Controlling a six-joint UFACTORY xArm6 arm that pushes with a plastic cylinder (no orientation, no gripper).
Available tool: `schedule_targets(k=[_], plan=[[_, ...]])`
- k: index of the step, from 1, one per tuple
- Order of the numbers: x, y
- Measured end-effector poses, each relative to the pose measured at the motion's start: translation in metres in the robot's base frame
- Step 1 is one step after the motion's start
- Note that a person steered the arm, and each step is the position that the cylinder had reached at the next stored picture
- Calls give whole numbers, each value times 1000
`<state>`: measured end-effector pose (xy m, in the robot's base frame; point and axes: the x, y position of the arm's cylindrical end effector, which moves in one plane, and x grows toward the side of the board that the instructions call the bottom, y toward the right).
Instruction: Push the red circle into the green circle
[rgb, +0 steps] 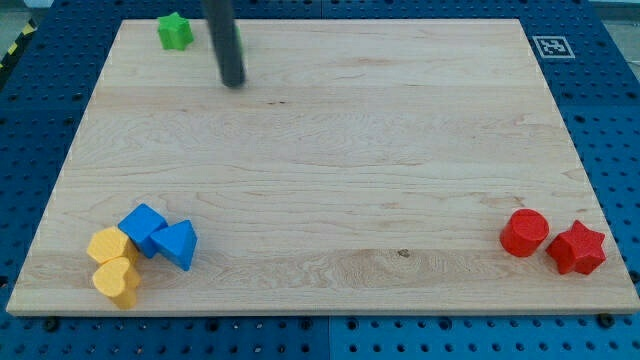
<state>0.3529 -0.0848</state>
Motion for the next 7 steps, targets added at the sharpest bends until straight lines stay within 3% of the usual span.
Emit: schedule_targets(k=[1,2,3,4,5,7], plan=[[83,90],[112,183],[110,283],[161,384],[181,430],[214,392]])
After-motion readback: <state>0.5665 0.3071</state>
